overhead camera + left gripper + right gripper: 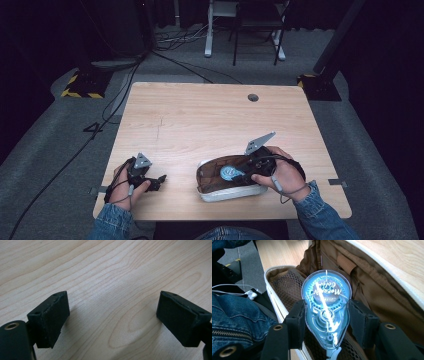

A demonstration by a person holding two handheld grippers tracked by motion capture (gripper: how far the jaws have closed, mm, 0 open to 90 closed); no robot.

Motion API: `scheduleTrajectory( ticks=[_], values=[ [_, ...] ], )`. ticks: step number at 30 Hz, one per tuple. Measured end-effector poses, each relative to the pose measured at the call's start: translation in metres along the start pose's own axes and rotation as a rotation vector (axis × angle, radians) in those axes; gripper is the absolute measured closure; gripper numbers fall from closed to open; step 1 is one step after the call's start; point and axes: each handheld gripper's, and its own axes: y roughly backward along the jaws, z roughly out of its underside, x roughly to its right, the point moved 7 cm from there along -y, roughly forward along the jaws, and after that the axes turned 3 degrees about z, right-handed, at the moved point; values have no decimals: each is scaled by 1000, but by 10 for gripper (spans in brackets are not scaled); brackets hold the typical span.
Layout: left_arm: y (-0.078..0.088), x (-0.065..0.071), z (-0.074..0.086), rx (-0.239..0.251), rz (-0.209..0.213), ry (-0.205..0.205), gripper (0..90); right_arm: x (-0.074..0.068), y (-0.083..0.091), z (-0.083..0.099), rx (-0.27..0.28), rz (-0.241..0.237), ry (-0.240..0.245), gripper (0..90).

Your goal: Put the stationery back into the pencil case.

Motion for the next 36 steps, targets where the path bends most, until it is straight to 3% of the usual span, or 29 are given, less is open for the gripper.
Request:
scheduleTrajectory(
  ticks=[22, 26, 29, 36],
  values=[
    [-2, 2, -2, 7, -1, -1, 115, 7, -19, 2, -20, -2, -36, 502],
    [-2, 2, -1, 6, 0, 0, 115, 10, -23, 3, -11, 24, -4, 491],
    [-2, 2, -1, 5, 0, -1, 115, 12, -24, 2, 2, 42, 6, 422],
    [-2, 2, -1, 4, 1, 1, 116, 10, -14, -1, 34, 69, 42, 426]
  ],
)
